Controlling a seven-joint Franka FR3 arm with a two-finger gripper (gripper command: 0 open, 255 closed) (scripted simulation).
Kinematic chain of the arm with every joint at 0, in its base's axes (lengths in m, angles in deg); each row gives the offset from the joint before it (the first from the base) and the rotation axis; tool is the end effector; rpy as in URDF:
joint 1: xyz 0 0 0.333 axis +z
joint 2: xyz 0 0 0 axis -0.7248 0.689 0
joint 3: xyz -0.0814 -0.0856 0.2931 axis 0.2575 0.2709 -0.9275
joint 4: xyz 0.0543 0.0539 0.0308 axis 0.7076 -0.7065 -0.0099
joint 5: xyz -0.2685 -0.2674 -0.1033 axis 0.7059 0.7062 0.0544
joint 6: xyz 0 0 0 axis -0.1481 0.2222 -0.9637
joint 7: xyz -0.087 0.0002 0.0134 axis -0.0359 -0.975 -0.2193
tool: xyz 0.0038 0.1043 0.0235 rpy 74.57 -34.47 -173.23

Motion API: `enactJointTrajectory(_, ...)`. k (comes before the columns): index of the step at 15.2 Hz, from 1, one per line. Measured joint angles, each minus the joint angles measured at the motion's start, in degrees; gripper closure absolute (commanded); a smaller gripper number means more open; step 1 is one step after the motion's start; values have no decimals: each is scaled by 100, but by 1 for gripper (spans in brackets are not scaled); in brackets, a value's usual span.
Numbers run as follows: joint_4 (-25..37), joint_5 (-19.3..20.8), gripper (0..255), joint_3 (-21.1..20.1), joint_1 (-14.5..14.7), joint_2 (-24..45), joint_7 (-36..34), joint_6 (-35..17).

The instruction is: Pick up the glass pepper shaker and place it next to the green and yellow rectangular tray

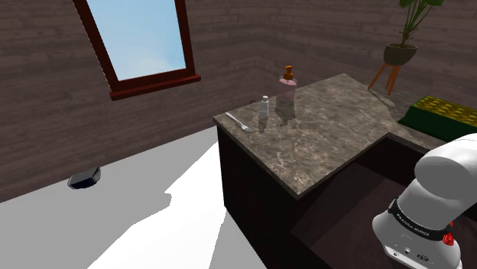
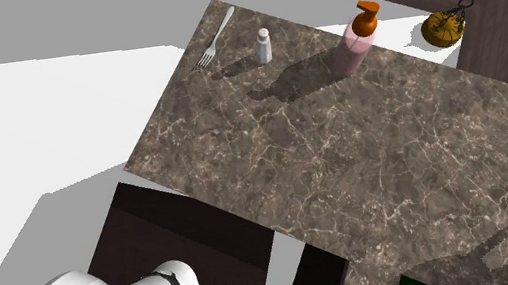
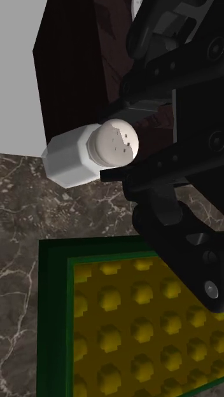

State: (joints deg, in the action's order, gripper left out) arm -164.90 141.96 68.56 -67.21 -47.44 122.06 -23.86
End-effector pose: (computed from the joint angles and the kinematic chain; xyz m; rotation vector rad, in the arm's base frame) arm -0.4430 -0.3867 0.4998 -3.0456 0.1093 -0.0324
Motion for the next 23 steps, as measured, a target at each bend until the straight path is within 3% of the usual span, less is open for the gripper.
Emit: enactJointTrajectory(23,-1176,714,255,770,-406,-805,-295,-910)
